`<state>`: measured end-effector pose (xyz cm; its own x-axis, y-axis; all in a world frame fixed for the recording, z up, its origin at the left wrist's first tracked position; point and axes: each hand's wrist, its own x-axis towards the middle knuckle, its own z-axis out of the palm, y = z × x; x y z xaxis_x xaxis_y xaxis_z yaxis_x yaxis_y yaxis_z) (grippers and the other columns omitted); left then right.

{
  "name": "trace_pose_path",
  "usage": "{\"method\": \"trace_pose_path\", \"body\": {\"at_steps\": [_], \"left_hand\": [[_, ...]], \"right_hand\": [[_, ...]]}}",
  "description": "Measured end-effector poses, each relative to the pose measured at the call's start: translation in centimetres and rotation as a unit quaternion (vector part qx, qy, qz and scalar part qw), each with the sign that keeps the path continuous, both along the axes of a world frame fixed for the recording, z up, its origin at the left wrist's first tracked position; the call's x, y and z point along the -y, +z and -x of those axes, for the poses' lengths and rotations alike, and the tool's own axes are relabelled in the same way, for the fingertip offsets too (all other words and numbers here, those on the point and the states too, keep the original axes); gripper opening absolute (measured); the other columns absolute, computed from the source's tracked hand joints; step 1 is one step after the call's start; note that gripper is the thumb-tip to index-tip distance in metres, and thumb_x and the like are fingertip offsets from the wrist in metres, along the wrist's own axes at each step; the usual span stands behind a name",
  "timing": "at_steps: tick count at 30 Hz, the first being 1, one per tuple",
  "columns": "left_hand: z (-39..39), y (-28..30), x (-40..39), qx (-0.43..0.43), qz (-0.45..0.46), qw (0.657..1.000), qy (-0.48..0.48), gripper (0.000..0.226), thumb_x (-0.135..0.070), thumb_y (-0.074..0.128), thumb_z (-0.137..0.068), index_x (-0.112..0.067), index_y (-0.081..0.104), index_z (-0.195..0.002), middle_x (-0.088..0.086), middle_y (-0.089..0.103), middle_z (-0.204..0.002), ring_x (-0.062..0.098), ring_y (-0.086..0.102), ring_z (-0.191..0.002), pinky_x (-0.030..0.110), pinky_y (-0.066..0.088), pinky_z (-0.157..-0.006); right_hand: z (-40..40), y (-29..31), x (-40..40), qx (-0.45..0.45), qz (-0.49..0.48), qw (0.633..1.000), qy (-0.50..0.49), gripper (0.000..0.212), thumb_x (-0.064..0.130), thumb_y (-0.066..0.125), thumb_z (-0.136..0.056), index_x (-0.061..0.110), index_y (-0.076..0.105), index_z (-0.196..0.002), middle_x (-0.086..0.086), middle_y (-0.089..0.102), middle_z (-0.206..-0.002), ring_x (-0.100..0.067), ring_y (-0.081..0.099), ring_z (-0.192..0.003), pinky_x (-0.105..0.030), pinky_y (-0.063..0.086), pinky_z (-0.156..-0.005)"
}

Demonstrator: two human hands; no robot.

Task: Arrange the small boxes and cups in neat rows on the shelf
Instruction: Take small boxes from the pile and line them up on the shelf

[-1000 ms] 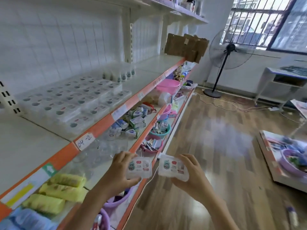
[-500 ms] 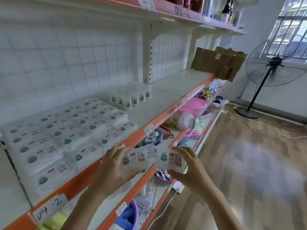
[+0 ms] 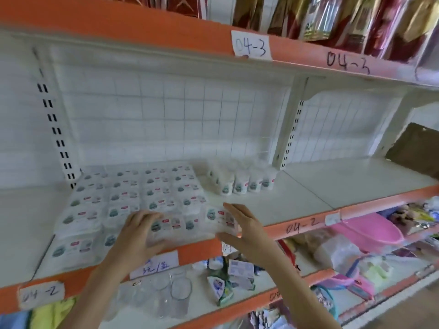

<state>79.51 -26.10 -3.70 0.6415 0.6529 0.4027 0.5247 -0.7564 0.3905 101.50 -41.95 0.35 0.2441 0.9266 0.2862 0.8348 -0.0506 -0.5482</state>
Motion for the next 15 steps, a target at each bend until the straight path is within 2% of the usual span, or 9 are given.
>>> {"method": "trace_pose_path", "body": {"at_steps": [2,4,6,8,11,13,15], "left_hand": [[-0.2,0.4,0.8,0.002,0.016,1.000,0.026,0.066,-0.047,0.071,-0.070,-0.014,0.054,-0.124,0.003,0.045,-0.119,0.018,0.036,-0.114,0.038,0.036,-0.103],[-0.5,0.9,1.5,0.002,0.046,0.998,0.045,0.065,-0.041,0.072,-0.073,-0.021,0.048,-0.130,-0.001,0.034,-0.124,0.013,0.031,-0.118,0.030,0.031,-0.105],[-0.6,1.1,2.1,-0.005,0.076,0.995,0.070,0.065,-0.038,0.071,-0.076,-0.027,0.043,-0.133,-0.004,0.028,-0.125,0.010,0.030,-0.117,0.029,0.031,-0.105],[-0.7,1.2,2.6,-0.006,0.094,0.992,0.089,0.065,-0.035,0.069,-0.078,-0.032,0.039,-0.135,-0.006,0.026,-0.119,0.008,0.031,-0.111,0.027,0.032,-0.105],[-1.0,1.7,2.9,0.008,0.114,0.989,0.093,0.065,-0.033,0.069,-0.078,-0.031,0.039,-0.136,-0.008,0.025,-0.116,0.004,0.034,-0.106,0.020,0.030,-0.101],[-1.1,1.7,2.9,0.012,0.119,0.988,0.097,0.065,-0.034,0.069,-0.078,-0.028,0.040,-0.135,-0.006,0.028,-0.123,0.002,0.035,-0.107,0.019,0.029,-0.101],[-1.0,1.6,2.9,0.023,0.113,0.988,0.103,0.065,-0.035,0.069,-0.077,-0.025,0.040,-0.134,-0.005,0.031,-0.129,0.001,0.037,-0.107,0.017,0.028,-0.099]], "right_hand": [[-0.8,0.0,-2.1,0.018,0.025,0.999,0.039,0.071,0.036,0.064,-0.085,0.016,0.029,-0.144,0.002,0.031,-0.144,-0.014,0.033,-0.130,-0.012,0.022,-0.100],[-1.1,-0.5,-4.0,0.031,0.044,0.996,0.068,0.071,0.035,0.063,-0.086,0.016,0.028,-0.144,0.001,0.027,-0.148,-0.015,0.028,-0.134,-0.016,0.021,-0.105],[-1.2,-1.3,-5.2,0.038,0.056,0.994,0.087,0.070,0.034,0.063,-0.086,0.016,0.028,-0.143,0.003,0.025,-0.149,-0.016,0.023,-0.137,-0.019,0.019,-0.107],[-1.4,-2.1,-5.9,0.054,0.054,0.992,0.104,0.067,0.035,0.064,-0.084,0.017,0.034,-0.141,0.003,0.024,-0.149,-0.020,0.019,-0.137,-0.020,0.018,-0.107],[-1.7,-2.9,-6.3,0.062,0.030,0.991,0.112,0.064,0.041,0.060,-0.081,0.020,0.039,-0.138,0.002,0.016,-0.150,-0.024,0.013,-0.136,-0.021,0.017,-0.105],[-1.9,-3.0,-6.4,0.042,0.031,0.993,0.108,0.061,0.032,0.063,-0.085,0.023,0.036,-0.139,0.002,0.010,-0.152,-0.021,0.010,-0.138,-0.025,0.019,-0.108],[-1.8,-3.2,-6.6,0.008,0.035,0.993,0.115,0.061,0.026,0.064,-0.085,0.023,0.036,-0.139,0.002,0.011,-0.153,-0.019,0.015,-0.140,-0.026,0.022,-0.109]]}}
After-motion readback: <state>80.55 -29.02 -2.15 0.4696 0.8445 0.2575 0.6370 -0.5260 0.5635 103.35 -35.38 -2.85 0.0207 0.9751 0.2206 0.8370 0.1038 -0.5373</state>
